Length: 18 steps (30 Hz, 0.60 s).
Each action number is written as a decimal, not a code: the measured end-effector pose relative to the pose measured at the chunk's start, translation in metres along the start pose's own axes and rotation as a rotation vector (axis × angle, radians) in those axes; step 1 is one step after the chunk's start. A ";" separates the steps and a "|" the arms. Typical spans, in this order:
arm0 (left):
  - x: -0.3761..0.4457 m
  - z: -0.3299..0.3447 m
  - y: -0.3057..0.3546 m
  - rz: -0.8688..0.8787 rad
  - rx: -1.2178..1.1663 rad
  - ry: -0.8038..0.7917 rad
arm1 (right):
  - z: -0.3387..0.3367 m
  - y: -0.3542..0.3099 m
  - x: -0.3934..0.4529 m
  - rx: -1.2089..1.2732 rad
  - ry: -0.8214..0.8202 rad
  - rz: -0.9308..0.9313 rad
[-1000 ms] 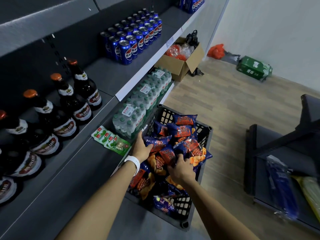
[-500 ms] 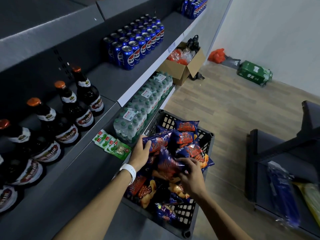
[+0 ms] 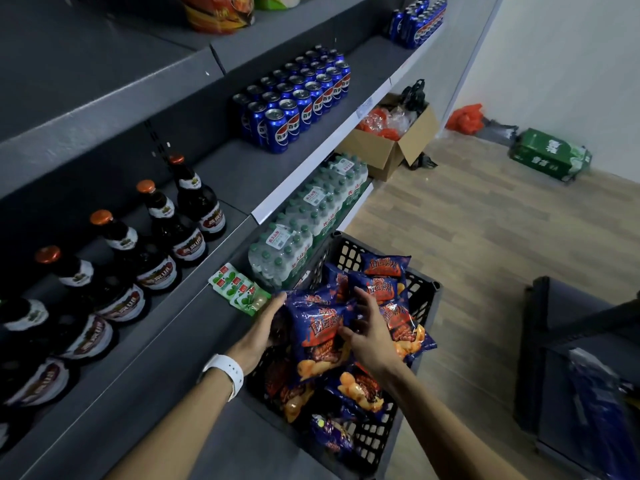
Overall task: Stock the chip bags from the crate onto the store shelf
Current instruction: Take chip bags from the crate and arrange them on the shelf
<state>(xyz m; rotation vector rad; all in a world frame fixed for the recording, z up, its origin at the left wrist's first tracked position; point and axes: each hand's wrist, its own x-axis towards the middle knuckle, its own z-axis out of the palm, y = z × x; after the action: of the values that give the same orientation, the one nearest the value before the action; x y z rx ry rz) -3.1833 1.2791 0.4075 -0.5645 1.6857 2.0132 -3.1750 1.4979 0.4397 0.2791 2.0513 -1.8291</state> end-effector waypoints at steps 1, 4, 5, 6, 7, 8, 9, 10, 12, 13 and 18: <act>-0.004 0.000 -0.003 -0.005 0.050 -0.041 | 0.000 0.002 0.002 -0.011 -0.001 0.003; -0.009 0.008 -0.014 0.020 0.192 -0.035 | -0.004 0.004 0.005 -0.024 -0.008 0.028; -0.011 0.012 -0.016 0.032 0.223 -0.015 | -0.007 0.007 0.007 -0.024 -0.024 0.035; -0.012 0.018 -0.019 0.045 0.247 0.012 | -0.010 0.009 0.008 -0.020 -0.040 0.040; -0.012 0.024 -0.021 0.048 0.263 0.055 | -0.014 0.014 0.010 -0.014 -0.058 0.051; -0.011 0.029 -0.024 0.059 0.264 0.102 | -0.018 0.016 0.011 0.000 -0.074 0.059; -0.011 0.034 -0.025 0.066 0.253 0.150 | -0.022 0.019 0.013 0.002 -0.089 0.060; -0.009 0.039 -0.026 0.079 0.234 0.187 | -0.027 0.021 0.015 0.018 -0.100 0.060; -0.007 0.047 -0.024 0.089 0.230 0.235 | -0.043 0.023 0.020 0.039 -0.067 0.067; -0.006 0.051 -0.022 0.091 0.240 0.245 | -0.051 0.025 0.023 0.011 -0.008 0.069; 0.002 0.063 -0.007 0.078 0.291 0.239 | -0.098 0.059 0.062 -0.817 0.242 0.163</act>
<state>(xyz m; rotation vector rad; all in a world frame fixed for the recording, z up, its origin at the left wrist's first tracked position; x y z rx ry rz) -3.1826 1.3421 0.4116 -0.6644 2.1275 1.7599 -3.2233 1.5965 0.3694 0.4225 2.6428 -0.7782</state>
